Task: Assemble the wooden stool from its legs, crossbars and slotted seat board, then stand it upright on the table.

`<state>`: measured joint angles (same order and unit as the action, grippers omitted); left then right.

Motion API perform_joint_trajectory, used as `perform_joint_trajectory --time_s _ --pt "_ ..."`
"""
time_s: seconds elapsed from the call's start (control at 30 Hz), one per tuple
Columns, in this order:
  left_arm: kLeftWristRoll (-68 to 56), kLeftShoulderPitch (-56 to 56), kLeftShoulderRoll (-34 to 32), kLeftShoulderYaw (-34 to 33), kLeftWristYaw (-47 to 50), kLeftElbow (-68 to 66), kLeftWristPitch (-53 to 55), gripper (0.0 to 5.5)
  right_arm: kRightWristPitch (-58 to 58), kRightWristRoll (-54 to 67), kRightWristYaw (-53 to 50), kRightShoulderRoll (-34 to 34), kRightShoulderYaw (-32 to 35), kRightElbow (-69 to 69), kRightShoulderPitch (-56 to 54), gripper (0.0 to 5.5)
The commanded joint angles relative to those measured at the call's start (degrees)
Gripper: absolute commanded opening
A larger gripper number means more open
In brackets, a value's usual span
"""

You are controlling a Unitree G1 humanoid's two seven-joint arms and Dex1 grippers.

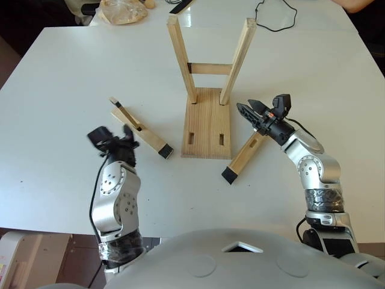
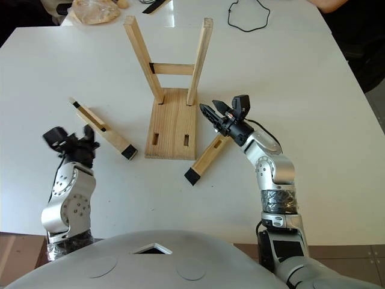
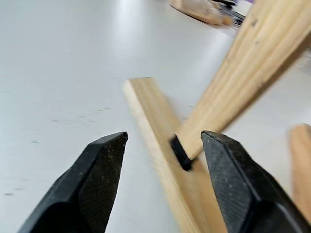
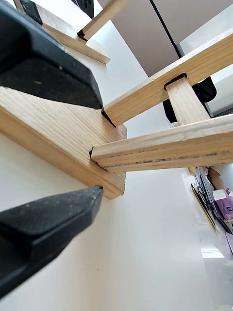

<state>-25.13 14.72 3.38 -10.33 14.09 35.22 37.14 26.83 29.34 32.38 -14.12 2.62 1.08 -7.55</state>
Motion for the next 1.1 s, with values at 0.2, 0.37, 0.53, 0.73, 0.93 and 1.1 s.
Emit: perform_joint_trajectory --time_s 0.2,0.37,0.53,0.73,0.93,1.1 --pt "0.43 2.46 0.27 3.58 2.15 4.76 9.29 3.92 -2.74 -3.05 1.99 -0.73 -1.47 -1.55 1.42 2.90" --pt "3.68 -0.94 -2.55 5.69 1.74 3.93 11.20 3.92 -3.32 -3.79 2.28 -0.36 -1.58 -2.17 1.81 2.90" --pt "7.76 -8.57 -5.18 7.94 1.26 -0.46 14.13 3.92 -4.22 -4.63 2.11 0.25 -2.30 -3.05 1.66 2.90" --pt "7.46 -14.52 -2.35 4.67 2.42 -6.95 22.75 3.92 -5.26 -4.97 1.53 1.52 -2.03 -3.86 1.15 2.90" --pt "9.02 -16.78 -0.37 2.99 3.64 -8.60 30.10 3.92 -5.77 -4.90 1.11 1.83 -1.19 -4.20 1.32 2.90" --pt "9.52 -16.60 0.29 0.62 3.52 -5.33 35.25 3.92 -6.11 -4.92 0.39 2.31 -0.79 -4.09 1.60 2.90"
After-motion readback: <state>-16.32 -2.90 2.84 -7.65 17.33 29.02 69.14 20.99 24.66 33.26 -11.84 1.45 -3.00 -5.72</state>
